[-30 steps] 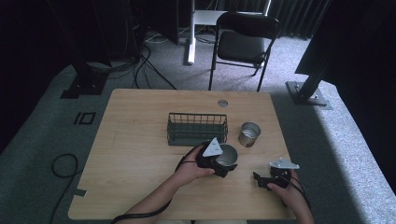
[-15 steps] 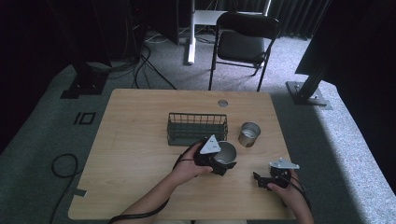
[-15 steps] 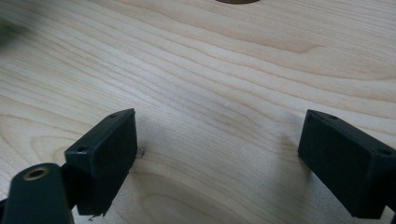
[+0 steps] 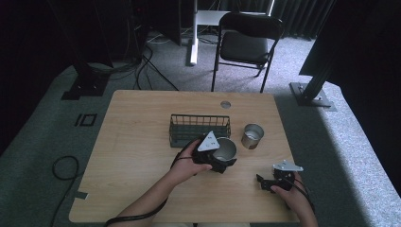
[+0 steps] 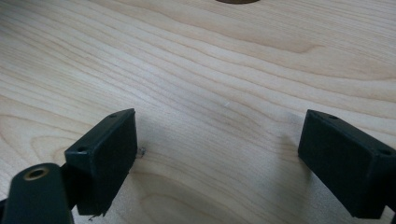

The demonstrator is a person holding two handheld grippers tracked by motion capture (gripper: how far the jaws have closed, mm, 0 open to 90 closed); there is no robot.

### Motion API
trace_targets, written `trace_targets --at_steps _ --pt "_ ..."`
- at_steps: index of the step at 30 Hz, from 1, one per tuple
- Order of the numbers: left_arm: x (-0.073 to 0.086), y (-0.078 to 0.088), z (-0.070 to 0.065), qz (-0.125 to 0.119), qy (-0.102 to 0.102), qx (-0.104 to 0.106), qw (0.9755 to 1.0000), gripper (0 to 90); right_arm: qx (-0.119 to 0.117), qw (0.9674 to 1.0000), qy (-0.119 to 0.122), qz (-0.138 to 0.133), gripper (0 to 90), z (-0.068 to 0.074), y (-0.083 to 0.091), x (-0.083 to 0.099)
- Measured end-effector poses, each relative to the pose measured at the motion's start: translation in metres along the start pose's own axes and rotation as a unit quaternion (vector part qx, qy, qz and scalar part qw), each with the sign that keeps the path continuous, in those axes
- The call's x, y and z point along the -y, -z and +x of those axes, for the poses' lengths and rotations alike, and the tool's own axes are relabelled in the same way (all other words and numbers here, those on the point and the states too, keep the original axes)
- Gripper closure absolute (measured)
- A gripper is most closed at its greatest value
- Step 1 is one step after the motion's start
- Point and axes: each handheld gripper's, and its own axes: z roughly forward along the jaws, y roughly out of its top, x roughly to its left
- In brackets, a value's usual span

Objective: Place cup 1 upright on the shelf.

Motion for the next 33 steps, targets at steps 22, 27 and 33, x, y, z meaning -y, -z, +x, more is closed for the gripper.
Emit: trace_targets --at_steps 22,27,33 --pt "-0.036 0.044 0.024 -0.048 0.015 -0.055 0.9972 13.4 0.0 1.0 0.0 0.0 11.4 0.0 0.0 0.0" --pt "-0.041 0.053 0.032 -0.06 0.022 -0.081 0.9947 13.4 0.0 1.0 0.0 0.0 11.5 0.0 0.0 0.0" --pt "-0.045 0.064 0.043 -0.072 0.035 -0.114 0.9902 13.4 0.0 1.0 0.0 0.0 11.5 0.0 0.0 0.0"
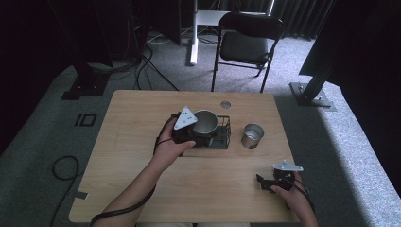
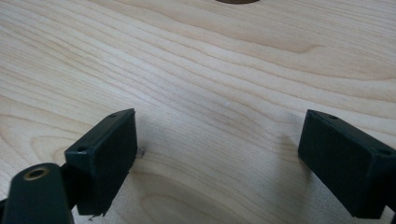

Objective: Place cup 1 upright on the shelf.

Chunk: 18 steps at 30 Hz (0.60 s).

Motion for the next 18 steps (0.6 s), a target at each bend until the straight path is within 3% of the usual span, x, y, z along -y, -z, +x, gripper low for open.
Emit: trace_targets --at_steps 2,8,14,18 --pt "-0.002 0.002 0.004 -0.003 0.002 -0.006 1.0 13.4 0.0 1.0 0.0 0.0 11.4 0.0 0.0 0.0" --pt "-0.007 0.009 0.013 -0.022 0.002 -0.053 0.9983 13.4 0.0 1.0 0.0 0.0 11.5 0.0 0.0 0.0" --pt "-0.008 0.017 0.027 -0.042 0.027 -0.116 0.992 13.4 0.0 1.0 0.0 0.0 11.5 0.0 0.0 0.0" --pt "-0.005 0.02 0.037 -0.044 0.04 -0.131 0.9896 13.4 0.0 1.0 0.0 0.0 11.4 0.0 0.0 0.0"
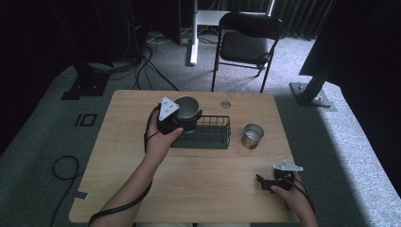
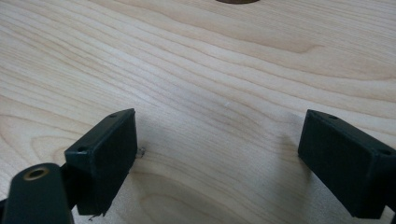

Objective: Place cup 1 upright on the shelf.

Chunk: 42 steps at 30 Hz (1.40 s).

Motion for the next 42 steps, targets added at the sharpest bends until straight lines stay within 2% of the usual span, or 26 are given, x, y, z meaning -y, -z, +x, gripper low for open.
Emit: trace_targets --at_steps 3,6,8,10,16,19,21,29,31,42 --pt "0.002 0.0 0.006 -0.002 0.002 -0.017 0.9999 13.4 0.0 1.0 0.0 0.0 11.4 0.0 0.0 0.0" --pt "0.004 -0.001 0.01 -0.007 0.012 -0.03 0.9995 13.4 0.0 1.0 0.0 0.0 11.4 0.0 0.0 0.0" --pt "0.008 -0.003 0.012 -0.005 0.011 -0.049 0.9987 13.4 0.0 1.0 0.0 0.0 11.4 0.0 0.0 0.0" --pt "0.011 -0.005 0.015 -0.003 0.01 -0.054 0.9985 13.4 0.0 1.0 0.0 0.0 11.4 0.0 0.0 0.0" --pt "0.025 -0.015 0.027 0.002 0.027 -0.055 0.9981 13.4 0.0 1.0 0.0 0.001 11.4 0.0 0.0 0.0" --pt "0.032 -0.021 0.032 -0.009 0.031 -0.045 0.9985 13.4 0.0 1.0 0.0 0.001 11.5 0.0 0.0 0.0" --pt "0.037 -0.025 0.035 -0.006 0.034 -0.037 0.9987 13.4 0.0 1.0 0.0 0.001 11.4 0.0 0.0 0.0" --pt "0.054 -0.039 0.044 0.01 0.031 -0.057 0.9978 13.4 0.0 1.0 -0.001 0.001 11.4 0.0 0.0 0.0" --pt "0.059 -0.041 0.047 0.012 0.043 -0.055 0.9975 13.4 0.0 1.0 0.0 0.001 11.4 0.0 0.0 0.0" --pt "0.073 -0.053 0.045 0.033 0.029 -0.054 0.9976 13.4 0.0 1.0 -0.001 0.001 11.5 0.0 0.0 0.0"
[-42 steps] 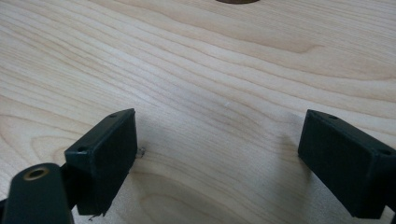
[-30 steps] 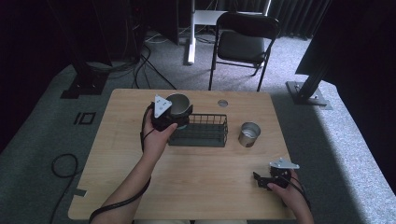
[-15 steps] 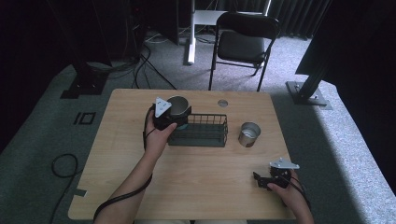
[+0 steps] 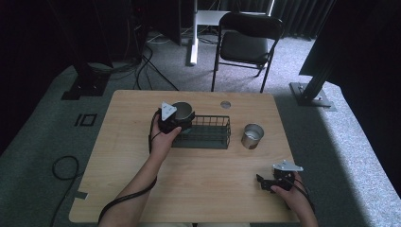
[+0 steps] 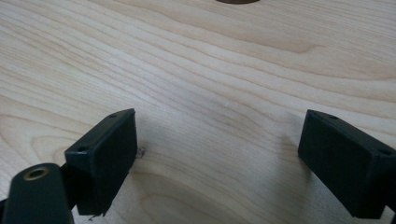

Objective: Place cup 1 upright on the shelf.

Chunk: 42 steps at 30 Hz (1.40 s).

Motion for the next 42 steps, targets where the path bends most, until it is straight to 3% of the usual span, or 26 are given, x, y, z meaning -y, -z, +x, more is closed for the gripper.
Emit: trace_targets --at_steps 9,14,18,19,24,35,42 --pt "0.008 -0.004 -0.002 0.009 -0.006 0.002 0.9999 13.4 0.0 1.0 0.0 0.0 11.4 0.0 0.0 0.0" --pt "0.01 -0.004 -0.002 0.003 -0.006 0.002 1.0 13.4 0.0 1.0 0.0 0.0 11.5 0.0 0.0 0.0" --pt "0.011 -0.004 -0.005 0.01 -0.024 0.005 0.9997 12.9 0.0 1.0 0.0 0.0 11.4 0.0 0.0 0.0" --pt "0.011 -0.003 -0.007 0.025 -0.032 0.014 0.9991 12.9 0.0 1.0 0.0 0.0 11.5 0.0 0.0 0.0" --pt "0.01 0.0 -0.006 0.037 -0.041 0.016 0.9984 9.7 0.0 1.0 0.0 0.0 11.5 0.0 0.0 0.0" --pt "0.01 0.012 -0.001 0.043 -0.032 0.027 0.9982 8.8 0.0 1.0 0.0 0.0 11.4 0.0 0.0 0.0" --pt "0.01 0.022 -0.003 0.047 -0.044 0.031 0.9974 8.8 0.0 1.0 0.0 0.0 11.5 0.0 0.0 0.0"
